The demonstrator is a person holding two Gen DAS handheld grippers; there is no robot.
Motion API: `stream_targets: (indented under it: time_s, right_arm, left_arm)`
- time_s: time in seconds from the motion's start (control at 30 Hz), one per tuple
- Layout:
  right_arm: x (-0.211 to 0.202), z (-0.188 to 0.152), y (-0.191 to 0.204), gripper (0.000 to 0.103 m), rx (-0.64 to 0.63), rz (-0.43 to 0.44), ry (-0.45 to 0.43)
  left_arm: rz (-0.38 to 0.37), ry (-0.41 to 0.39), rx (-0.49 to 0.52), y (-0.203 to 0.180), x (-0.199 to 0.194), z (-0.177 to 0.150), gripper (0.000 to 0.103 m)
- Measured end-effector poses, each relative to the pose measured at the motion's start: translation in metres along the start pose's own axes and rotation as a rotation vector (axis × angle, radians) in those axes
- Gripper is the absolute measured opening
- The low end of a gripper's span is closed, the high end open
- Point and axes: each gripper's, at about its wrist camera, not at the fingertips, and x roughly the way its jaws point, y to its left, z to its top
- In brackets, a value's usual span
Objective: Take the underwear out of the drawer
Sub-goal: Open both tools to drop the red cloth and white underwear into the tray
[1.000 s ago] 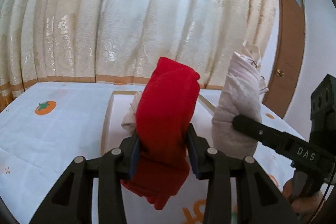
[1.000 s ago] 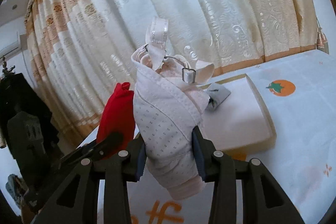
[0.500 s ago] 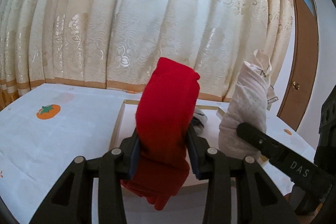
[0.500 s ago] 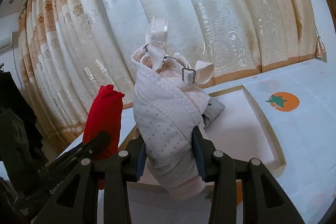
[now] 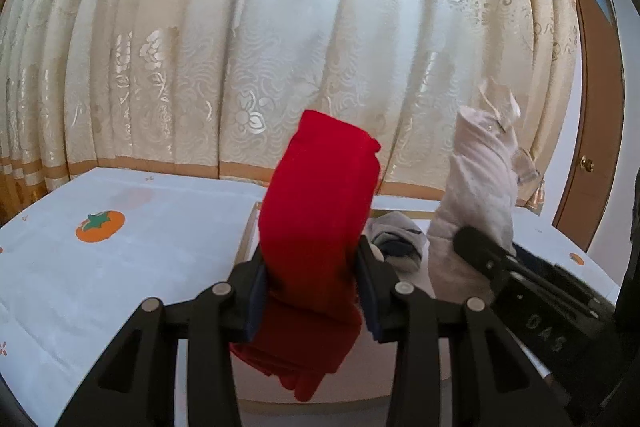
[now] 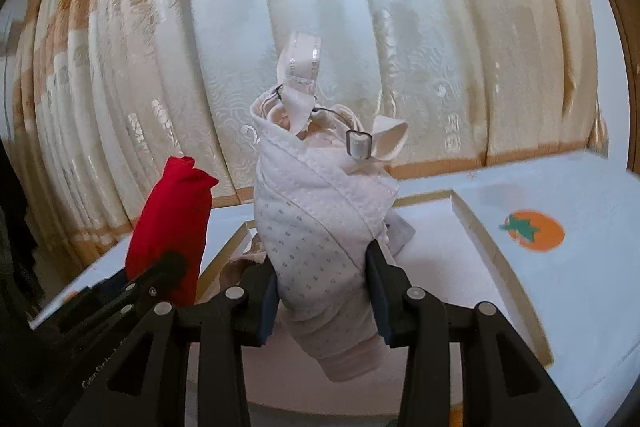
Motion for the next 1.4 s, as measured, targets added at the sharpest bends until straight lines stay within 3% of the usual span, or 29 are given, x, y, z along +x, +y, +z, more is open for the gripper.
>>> stream_targets:
  time_s: [0.2, 0.33, 0.47, 0.53, 0.67, 0.97, 1.4]
  right_arm:
    - [0.011, 0.003, 0.022, 0.042, -0.12, -0.061, -0.02]
    - [0.02, 0.005, 0.016, 0.044, -0.095, -0.058, 0.018]
    - [0.027, 0.005, 0.011, 0.044, -0.066, -0.065, 0.05]
    - [0.03, 0.005, 0.009, 0.046, -0.054, -0.063, 0.063]
    - [0.034, 0.004, 0.001, 0.053, -0.013, -0.059, 0.09]
    - [0.009, 0.004, 0.004, 0.054, -0.019, -0.093, -0.03]
    - [0.001, 0.005, -0.004, 0.063, 0.016, -0.117, -0.049]
  left_arm:
    - [0.041, 0.012, 0.008, -0.001, 0.007, 0.001, 0.038]
    - [0.045, 0.062, 0.015, -0.003, 0.016, 0.001, 0.041]
    - [0.069, 0.05, 0.051, -0.011, 0.014, 0.0, 0.041]
    - [0.082, 0.056, 0.048, -0.011, 0.016, 0.0, 0.044]
    - [0.114, 0.054, 0.023, -0.006, 0.015, 0.0, 0.062]
    - [0.133, 0.01, 0.028, -0.006, 0.008, 0.0, 0.068]
    - [0.13, -0.004, 0.021, -0.004, 0.006, 0.0, 0.079]
